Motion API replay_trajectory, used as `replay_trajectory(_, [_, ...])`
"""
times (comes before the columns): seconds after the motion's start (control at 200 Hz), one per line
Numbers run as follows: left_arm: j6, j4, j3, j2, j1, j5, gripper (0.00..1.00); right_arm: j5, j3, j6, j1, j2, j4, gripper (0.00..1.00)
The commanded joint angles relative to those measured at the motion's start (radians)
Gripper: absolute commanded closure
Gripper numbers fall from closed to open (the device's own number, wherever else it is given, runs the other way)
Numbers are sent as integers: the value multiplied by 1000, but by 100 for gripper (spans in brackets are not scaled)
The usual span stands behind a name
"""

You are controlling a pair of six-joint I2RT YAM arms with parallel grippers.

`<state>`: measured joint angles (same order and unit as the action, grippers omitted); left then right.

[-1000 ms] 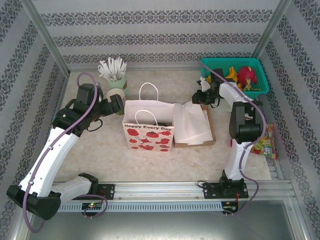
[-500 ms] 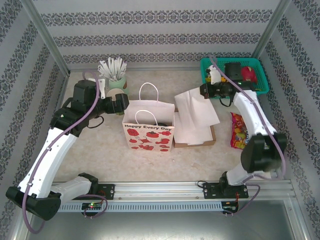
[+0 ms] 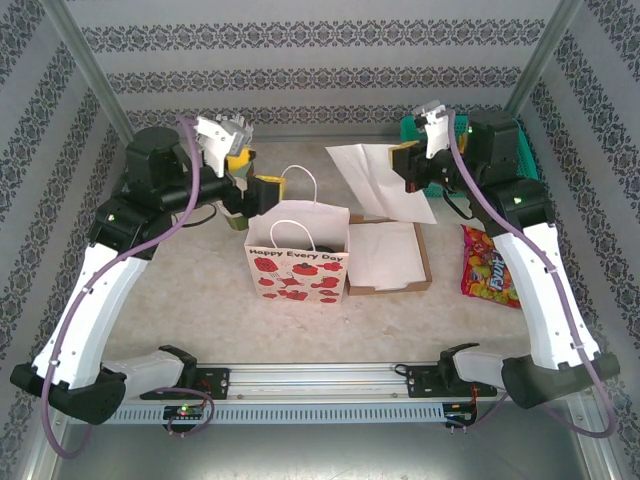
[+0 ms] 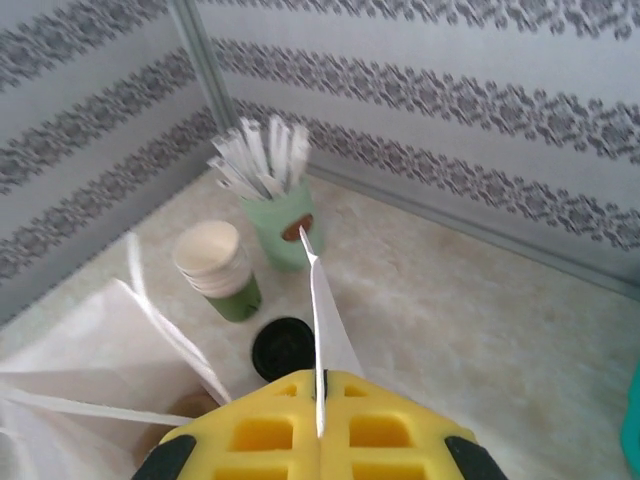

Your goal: Pack the takeout coffee

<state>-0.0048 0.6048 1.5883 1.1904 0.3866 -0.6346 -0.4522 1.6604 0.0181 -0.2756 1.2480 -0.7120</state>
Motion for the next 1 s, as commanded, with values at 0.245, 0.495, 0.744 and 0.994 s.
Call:
replay_trajectory(0.245, [166, -20, 172, 177, 153, 222, 0, -3, 233, 63, -206, 46, -10, 100])
replay_trajectory(0.495, [325, 7, 308, 293, 154, -78, 0, -111, 301, 31, -281, 109, 9, 100])
replay_trajectory(0.744, [461, 220, 419, 391, 155, -354, 0, -151, 365, 29, -301, 162, 68, 100])
replay_trajectory(0.994, [499, 231, 368, 370, 154, -351, 16, -143, 372, 23, -303, 164, 115, 100])
